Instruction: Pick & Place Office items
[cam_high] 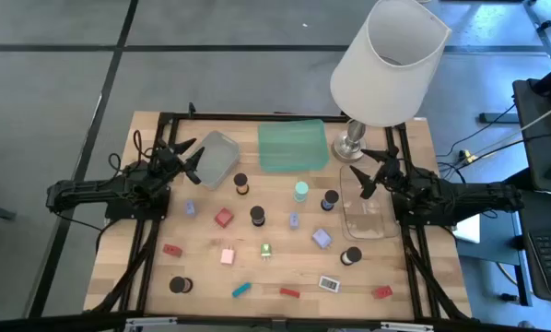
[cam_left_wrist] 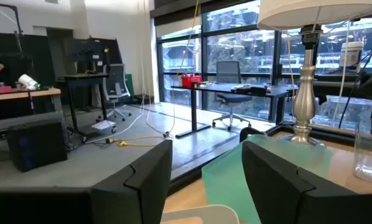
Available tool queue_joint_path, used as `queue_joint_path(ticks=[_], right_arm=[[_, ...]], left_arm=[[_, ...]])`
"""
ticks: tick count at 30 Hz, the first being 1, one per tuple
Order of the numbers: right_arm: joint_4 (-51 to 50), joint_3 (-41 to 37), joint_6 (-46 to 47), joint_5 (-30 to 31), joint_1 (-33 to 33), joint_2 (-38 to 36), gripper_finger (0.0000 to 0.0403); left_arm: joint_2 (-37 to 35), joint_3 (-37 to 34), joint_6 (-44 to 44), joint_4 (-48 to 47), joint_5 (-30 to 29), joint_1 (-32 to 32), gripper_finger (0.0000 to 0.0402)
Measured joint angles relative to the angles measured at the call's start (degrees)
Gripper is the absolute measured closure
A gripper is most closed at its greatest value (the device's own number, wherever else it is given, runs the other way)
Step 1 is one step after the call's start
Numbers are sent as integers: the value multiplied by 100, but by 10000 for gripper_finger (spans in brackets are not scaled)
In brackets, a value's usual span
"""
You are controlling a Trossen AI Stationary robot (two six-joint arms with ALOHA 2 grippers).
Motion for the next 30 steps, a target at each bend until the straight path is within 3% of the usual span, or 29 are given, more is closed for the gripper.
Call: queue_joint_path(ticks=[13,30], right_arm=[[0,0,1413,-2,2,0,73],[0,0,1453,0,0,0,73]], left_arm=[[1,-1,0,-1,1,0,212],[-1,0,0,-1,0,0,212]])
